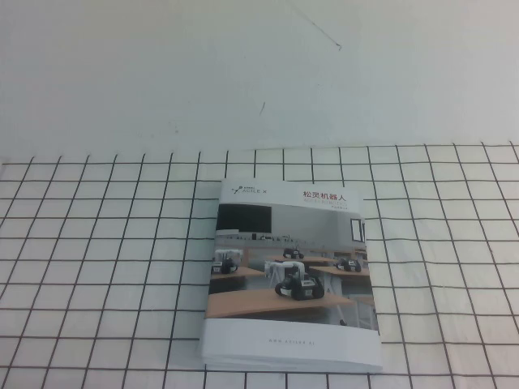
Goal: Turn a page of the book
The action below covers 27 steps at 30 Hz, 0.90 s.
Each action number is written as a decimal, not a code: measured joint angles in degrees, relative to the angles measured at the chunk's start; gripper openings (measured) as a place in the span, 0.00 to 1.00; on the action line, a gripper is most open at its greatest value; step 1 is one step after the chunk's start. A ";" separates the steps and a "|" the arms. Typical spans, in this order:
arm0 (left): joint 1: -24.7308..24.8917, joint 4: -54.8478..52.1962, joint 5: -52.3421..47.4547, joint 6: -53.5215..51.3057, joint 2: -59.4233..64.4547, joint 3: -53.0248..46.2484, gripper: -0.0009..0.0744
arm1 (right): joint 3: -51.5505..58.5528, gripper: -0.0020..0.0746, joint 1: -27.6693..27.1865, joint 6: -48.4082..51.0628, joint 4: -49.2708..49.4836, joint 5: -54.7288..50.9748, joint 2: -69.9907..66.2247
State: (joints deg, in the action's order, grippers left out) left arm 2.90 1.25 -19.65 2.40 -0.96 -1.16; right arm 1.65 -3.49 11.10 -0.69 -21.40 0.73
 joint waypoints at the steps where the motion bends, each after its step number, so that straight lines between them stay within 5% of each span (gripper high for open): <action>1: 0.00 0.00 0.00 0.00 0.00 0.00 0.01 | 0.00 0.02 0.00 0.00 0.00 0.00 0.00; 27: 0.00 -0.58 0.46 0.00 0.00 0.00 0.01 | 0.00 0.02 0.00 0.12 0.00 0.00 0.00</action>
State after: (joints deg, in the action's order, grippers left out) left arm 2.90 0.67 -19.19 2.40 -0.96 -1.16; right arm 1.65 -3.49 11.22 -0.69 -21.40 0.73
